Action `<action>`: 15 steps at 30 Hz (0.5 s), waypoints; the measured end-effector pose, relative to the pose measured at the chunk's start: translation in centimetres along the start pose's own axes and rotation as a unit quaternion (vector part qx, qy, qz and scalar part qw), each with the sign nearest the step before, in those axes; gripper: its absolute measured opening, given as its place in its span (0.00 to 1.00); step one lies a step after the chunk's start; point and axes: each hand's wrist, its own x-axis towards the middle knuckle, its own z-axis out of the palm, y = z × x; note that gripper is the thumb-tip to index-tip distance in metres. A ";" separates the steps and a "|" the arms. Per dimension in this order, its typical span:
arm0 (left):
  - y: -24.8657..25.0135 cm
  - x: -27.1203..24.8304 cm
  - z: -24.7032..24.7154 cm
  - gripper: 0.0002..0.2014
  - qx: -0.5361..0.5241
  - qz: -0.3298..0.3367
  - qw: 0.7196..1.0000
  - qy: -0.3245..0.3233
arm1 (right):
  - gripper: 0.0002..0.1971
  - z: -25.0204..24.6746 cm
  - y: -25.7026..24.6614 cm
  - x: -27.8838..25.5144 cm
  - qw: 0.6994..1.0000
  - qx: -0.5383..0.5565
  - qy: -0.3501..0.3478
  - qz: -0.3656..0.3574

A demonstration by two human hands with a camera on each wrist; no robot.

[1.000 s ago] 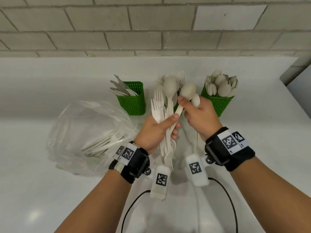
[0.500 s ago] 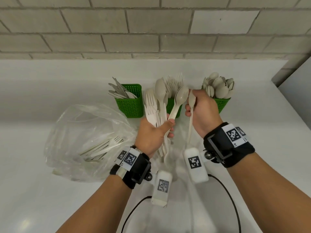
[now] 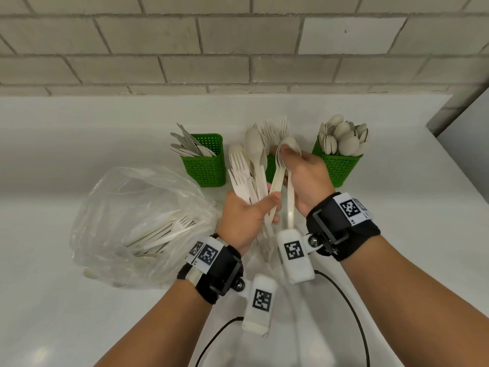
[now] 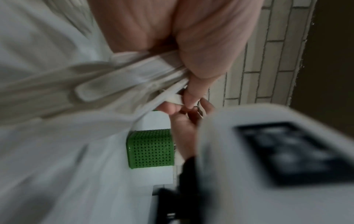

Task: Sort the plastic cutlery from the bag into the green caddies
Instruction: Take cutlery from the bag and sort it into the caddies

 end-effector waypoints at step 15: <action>0.3 -0.7 -0.6 0.04 0.022 -0.099 0.993 -0.063 | 0.14 -2.4 -2.3 -0.1 0.998 -0.018 -0.044 -0.045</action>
